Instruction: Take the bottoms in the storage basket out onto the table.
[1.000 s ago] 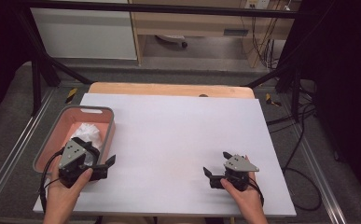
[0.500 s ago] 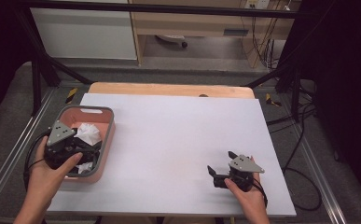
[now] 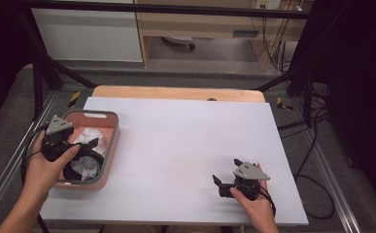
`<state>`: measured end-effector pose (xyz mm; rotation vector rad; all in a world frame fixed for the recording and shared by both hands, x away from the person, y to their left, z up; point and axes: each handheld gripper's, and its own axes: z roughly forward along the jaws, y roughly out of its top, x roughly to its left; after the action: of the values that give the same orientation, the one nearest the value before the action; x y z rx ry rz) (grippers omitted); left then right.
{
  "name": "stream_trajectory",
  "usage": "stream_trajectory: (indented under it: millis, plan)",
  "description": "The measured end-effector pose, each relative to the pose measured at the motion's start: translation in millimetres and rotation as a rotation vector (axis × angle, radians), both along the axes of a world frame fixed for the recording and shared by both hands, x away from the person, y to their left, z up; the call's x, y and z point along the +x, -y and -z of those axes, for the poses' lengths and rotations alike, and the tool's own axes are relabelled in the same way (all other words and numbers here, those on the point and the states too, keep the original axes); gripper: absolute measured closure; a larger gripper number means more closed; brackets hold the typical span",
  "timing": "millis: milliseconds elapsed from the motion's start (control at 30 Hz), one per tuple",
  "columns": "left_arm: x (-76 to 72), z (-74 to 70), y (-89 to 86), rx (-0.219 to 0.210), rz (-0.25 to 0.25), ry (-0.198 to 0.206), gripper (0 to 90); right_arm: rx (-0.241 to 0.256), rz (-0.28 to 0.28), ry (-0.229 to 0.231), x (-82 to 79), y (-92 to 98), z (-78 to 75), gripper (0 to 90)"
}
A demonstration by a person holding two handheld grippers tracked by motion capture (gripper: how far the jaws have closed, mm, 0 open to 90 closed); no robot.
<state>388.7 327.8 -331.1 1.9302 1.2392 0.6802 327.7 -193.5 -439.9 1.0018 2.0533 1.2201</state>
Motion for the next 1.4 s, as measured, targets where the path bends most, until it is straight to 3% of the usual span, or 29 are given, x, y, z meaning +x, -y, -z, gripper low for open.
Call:
stream_trajectory:
  millis: [167, 400, 533, 833, 1100, 1400]
  plan:
    - [8.8, -3.7, -14.7, 0.012, -0.041, -0.028, 6.8, -0.023, -0.02, -0.015, -2.6, -0.8, 2.7, 6.3]
    - [9.5, 0.4, -30.7, 0.017, -0.055, -0.076, 6.6, -0.026, -0.024, -0.022, -1.1, -2.5, 2.7, 6.1]
    - [8.9, 4.2, -29.8, 0.02, -0.034, -0.102, 6.6, -0.039, -0.037, -0.026, -0.6, -5.5, 3.3, 6.1]
    - [8.6, 14.4, -17.1, 0.083, 0.015, -0.149, 6.6, -0.045, -0.042, -0.036, -3.2, -3.8, 4.6, 6.0]
    - [31.7, 28.6, -15.9, 0.118, -0.017, -0.183, 6.7, -0.059, -0.063, -0.043, -2.2, -7.7, 5.8, 6.0]
    - [59.9, 52.3, -14.9, 0.131, -0.051, -0.248, 7.0, -0.069, -0.087, -0.058, -2.6, -9.8, 7.5, 5.8]
